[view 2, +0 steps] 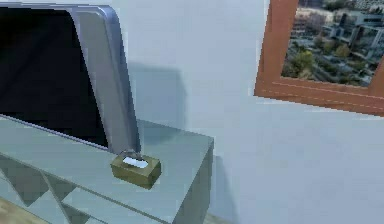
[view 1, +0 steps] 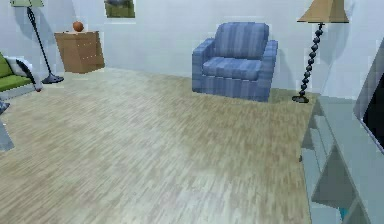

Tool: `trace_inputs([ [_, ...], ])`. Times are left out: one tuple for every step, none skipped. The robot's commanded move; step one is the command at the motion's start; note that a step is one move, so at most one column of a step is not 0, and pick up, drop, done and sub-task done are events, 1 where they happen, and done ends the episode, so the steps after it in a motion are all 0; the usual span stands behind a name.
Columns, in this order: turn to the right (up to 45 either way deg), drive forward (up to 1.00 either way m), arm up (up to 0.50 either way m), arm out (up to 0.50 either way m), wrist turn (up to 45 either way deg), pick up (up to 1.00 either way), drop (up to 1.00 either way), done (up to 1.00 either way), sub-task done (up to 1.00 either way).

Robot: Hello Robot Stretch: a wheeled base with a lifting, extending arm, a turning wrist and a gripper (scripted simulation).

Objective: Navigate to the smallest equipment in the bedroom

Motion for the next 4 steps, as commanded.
trace_inputs([
  [0.0, 0.05, 0.00, 0.00, 0.0, 0.00, 0.00, 0.00, 0.00],
  [-30.0, 0.00, 0.00, 0.00, 0.0, 0.00, 0.00, 0.00, 0.00],
  [0.0, 0.20, 0.00, 0.00, 0.0, 0.00, 0.00, 0.00, 0.00],
  [3.0, 0.00, 0.00, 0.00, 0.0, 0.00, 0.00, 0.00, 0.00],
])
